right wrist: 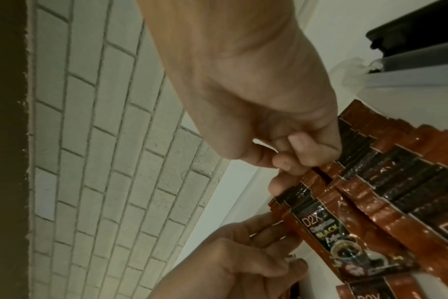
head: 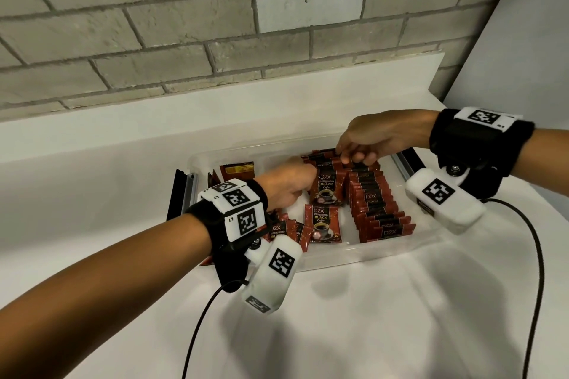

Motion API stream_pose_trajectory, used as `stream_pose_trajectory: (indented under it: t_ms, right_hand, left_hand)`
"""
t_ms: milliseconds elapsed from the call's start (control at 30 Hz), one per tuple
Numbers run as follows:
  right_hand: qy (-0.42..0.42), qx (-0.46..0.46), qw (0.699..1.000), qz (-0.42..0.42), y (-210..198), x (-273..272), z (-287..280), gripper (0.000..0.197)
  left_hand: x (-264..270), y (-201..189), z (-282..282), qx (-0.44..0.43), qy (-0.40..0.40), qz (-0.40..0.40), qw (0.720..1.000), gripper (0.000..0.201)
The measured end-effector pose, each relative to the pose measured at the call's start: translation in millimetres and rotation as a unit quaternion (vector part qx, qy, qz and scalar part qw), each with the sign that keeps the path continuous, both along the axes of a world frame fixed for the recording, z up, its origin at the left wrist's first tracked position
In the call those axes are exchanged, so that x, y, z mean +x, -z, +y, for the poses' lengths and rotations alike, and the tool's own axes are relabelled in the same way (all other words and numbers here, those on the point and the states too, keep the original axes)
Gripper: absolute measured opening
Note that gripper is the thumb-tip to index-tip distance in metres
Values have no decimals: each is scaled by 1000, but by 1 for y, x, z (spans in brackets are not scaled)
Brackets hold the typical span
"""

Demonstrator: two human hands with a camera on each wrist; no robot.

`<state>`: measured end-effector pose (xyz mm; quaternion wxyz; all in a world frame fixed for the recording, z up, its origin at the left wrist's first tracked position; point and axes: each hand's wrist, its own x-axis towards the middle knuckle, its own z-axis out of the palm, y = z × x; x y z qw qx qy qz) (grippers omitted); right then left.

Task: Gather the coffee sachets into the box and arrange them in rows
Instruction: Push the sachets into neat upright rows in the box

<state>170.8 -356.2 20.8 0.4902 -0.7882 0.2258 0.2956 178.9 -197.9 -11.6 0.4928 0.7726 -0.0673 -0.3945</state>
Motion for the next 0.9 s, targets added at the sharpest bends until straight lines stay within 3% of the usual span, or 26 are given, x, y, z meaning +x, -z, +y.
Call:
stream_pose_trajectory:
  t_ms: [467,900]
  right_hand:
    - [57,93,994,21,8,0,-2,9]
    - [68,132,989,16,9,-1,-7,12]
  left_hand:
    - [-8,-11,0,-1,-56,-16,998,34]
    - [-11,-16,2,1,-35,-37,999,30]
